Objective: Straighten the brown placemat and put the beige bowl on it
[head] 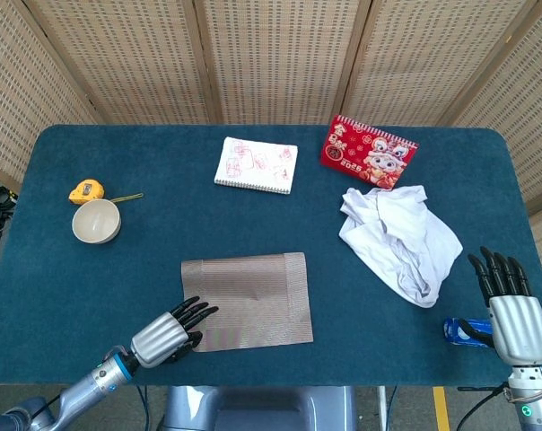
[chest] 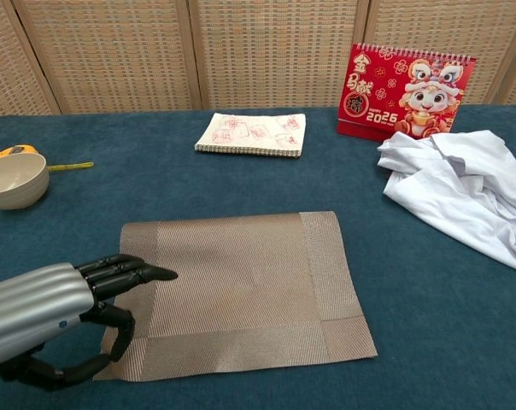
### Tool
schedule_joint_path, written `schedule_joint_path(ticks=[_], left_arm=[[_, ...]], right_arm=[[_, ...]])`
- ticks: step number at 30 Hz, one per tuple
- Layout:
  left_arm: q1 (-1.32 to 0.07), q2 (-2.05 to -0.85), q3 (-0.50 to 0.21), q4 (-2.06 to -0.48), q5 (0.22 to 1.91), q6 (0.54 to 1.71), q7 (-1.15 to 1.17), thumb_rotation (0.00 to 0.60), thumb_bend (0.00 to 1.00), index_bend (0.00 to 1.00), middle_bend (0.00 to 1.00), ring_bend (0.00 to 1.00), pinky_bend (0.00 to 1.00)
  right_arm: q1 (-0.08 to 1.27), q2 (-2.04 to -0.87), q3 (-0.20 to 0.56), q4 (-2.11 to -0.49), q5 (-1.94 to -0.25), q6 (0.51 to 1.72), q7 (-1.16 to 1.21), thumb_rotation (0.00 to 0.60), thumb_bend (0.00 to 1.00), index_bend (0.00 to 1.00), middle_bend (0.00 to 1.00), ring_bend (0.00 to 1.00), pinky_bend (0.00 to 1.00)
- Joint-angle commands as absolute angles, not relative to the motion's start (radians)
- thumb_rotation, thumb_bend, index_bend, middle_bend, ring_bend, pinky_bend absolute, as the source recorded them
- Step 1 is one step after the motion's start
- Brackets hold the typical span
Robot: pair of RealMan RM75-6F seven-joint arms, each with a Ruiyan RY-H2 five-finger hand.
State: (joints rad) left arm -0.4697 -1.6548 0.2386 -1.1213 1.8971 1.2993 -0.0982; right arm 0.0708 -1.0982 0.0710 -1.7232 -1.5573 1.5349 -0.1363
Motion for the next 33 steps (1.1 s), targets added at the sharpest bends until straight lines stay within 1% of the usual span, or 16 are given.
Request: schedule_joint_path(ticks=[1, 2, 3, 4, 5, 9, 12, 19, 24, 25, 27, 29, 30, 31, 32, 33], left_arm=[[-0.489, -1.638, 0.187, -1.148, 1.869, 1.319, -0.112, 0.600, 0.58, 0.72, 0.00, 0.00, 0.00], [-0.501, -1.629, 0.158, -1.166, 1.851, 1.321, -0.123, 0.600, 0.59, 0.72, 0.00, 0.00, 0.00], [-0.524, -1.610, 0.108, -1.196, 1.820, 1.319, -0.136, 0.600, 0.59, 0.72, 0.00, 0.00, 0.00], [-0.556, -1.588, 0.021, -1.234, 1.757, 1.313, -0.161, 0.600, 0.59, 0.72, 0.00, 0.00, 0.00], [-0.581, -1.566, -0.022, -1.263, 1.714, 1.276, -0.170, 0.600, 0.59, 0.72, 0.00, 0.00, 0.00], [-0.638, -1.520, -0.150, -1.317, 1.553, 1.164, -0.162, 0.600, 0.59, 0.73, 0.00, 0.00, 0.00], [-0.680, -1.520, -0.263, -1.301, 1.377, 1.066, -0.160, 0.600, 0.59, 0.73, 0.00, 0.00, 0.00], [-0.780, -1.589, -0.380, -1.162, 1.128, 0.901, -0.104, 0.600, 0.59, 0.74, 0.00, 0.00, 0.00], [-0.839, -1.667, -0.421, -1.040, 1.034, 0.856, -0.083, 0.600, 0.62, 0.74, 0.00, 0.00, 0.00], [-0.852, -1.683, -0.427, -1.013, 1.021, 0.849, -0.078, 0.600, 0.61, 0.71, 0.00, 0.00, 0.00], [-0.863, -1.697, -0.432, -0.989, 1.009, 0.839, -0.077, 0.600, 0.60, 0.58, 0.00, 0.00, 0.00], [-0.878, -1.717, -0.442, -0.956, 0.987, 0.823, -0.080, 0.600, 0.59, 0.40, 0.00, 0.00, 0.00], [-0.885, -1.728, -0.448, -0.937, 0.975, 0.817, -0.081, 0.600, 0.59, 0.33, 0.00, 0.00, 0.00], [-0.895, -1.745, -0.456, -0.909, 0.958, 0.815, -0.076, 0.600, 0.57, 0.21, 0.00, 0.00, 0.00], [-0.902, -1.759, -0.462, -0.885, 0.944, 0.820, -0.064, 0.600, 0.52, 0.10, 0.00, 0.00, 0.00], [-0.910, -1.775, -0.465, -0.857, 0.930, 0.826, -0.048, 0.600, 0.46, 0.04, 0.00, 0.00, 0.00]], right_arm=[[0.071, -1.099, 0.070, -1.723, -1.559, 1.535, -0.138, 0.600, 0.00, 0.00, 0.00, 0.00, 0.00], [0.071, -1.100, 0.070, -1.723, -1.560, 1.535, -0.140, 0.600, 0.00, 0.00, 0.00, 0.00, 0.00], [0.071, -1.101, 0.069, -1.723, -1.562, 1.535, -0.143, 0.600, 0.00, 0.00, 0.00, 0.00, 0.00], [0.071, -1.102, 0.068, -1.723, -1.565, 1.535, -0.148, 0.600, 0.00, 0.00, 0.00, 0.00, 0.00], [0.071, -1.104, 0.068, -1.723, -1.564, 1.536, -0.150, 0.600, 0.00, 0.00, 0.00, 0.00, 0.00], [0.071, -1.107, 0.071, -1.720, -1.558, 1.537, -0.156, 0.600, 0.00, 0.00, 0.00, 0.00, 0.00], [0.072, -1.110, 0.075, -1.716, -1.549, 1.534, -0.160, 0.600, 0.00, 0.00, 0.00, 0.00, 0.00], [0.080, -1.119, 0.083, -1.702, -1.529, 1.520, -0.168, 0.600, 0.00, 0.00, 0.00, 0.00, 0.00], [0.086, -1.125, 0.091, -1.692, -1.516, 1.512, -0.161, 0.600, 0.00, 0.00, 0.00, 0.00, 0.00], [0.087, -1.125, 0.094, -1.690, -1.513, 1.511, -0.160, 0.600, 0.00, 0.00, 0.00, 0.00, 0.00], [0.088, -1.126, 0.096, -1.688, -1.509, 1.511, -0.158, 0.600, 0.00, 0.00, 0.00, 0.00, 0.00], [0.090, -1.127, 0.100, -1.684, -1.502, 1.509, -0.157, 0.600, 0.00, 0.00, 0.00, 0.00, 0.00], [0.091, -1.128, 0.102, -1.681, -1.497, 1.507, -0.156, 0.600, 0.00, 0.00, 0.00, 0.00, 0.00], [0.092, -1.130, 0.104, -1.676, -1.491, 1.503, -0.156, 0.600, 0.00, 0.00, 0.00, 0.00, 0.00], [0.094, -1.131, 0.105, -1.674, -1.487, 1.500, -0.156, 0.600, 0.00, 0.00, 0.00, 0.00, 0.00], [0.095, -1.132, 0.106, -1.670, -1.482, 1.496, -0.157, 0.600, 0.00, 0.00, 0.00, 0.00, 0.00]])
